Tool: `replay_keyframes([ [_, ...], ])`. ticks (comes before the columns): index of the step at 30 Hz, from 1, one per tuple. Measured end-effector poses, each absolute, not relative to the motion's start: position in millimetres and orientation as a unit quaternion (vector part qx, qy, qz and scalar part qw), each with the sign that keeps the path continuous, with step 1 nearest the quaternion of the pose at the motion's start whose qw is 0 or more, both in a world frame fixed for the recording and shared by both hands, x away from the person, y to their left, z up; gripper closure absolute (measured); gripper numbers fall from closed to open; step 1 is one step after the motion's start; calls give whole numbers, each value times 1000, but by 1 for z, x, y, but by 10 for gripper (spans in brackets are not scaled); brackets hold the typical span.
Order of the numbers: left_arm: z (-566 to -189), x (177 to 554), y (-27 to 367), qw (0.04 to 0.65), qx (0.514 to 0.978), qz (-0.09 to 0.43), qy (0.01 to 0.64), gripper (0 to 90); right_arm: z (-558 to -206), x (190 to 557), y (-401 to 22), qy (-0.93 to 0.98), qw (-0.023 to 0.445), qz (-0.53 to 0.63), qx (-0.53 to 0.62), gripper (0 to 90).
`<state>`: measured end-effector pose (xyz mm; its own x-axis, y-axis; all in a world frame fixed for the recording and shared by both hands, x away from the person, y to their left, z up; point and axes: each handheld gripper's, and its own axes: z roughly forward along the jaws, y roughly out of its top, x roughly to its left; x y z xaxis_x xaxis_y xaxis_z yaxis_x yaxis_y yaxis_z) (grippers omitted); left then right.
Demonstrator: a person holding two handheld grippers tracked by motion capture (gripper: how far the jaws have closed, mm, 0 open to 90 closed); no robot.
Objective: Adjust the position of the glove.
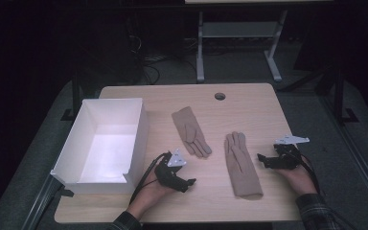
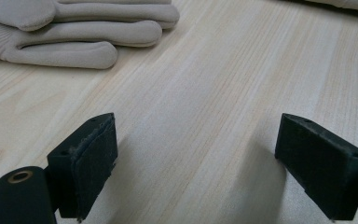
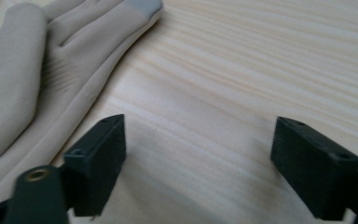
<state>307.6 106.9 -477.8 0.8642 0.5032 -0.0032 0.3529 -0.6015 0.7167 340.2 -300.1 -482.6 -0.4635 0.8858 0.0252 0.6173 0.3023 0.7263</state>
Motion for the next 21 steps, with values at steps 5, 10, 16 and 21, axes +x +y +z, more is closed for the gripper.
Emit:
replay_keyframes([
  [5, -474, 310, 103, 366, 892, 99, 245, 187, -483, 342, -301, 784, 191, 344, 480, 151],
  [10, -465, 311, 99, 358, 895, 99, 248, 393, -483, 342, -301, 784, 191, 344, 480, 150],
  [16, -451, 321, 93, 361, 890, 87, 266, 612, -483, 342, -301, 784, 191, 345, 480, 150],
  [21, -444, 335, 92, 361, 889, 86, 270, 841, -483, 342, -301, 783, 191, 345, 481, 150],
])
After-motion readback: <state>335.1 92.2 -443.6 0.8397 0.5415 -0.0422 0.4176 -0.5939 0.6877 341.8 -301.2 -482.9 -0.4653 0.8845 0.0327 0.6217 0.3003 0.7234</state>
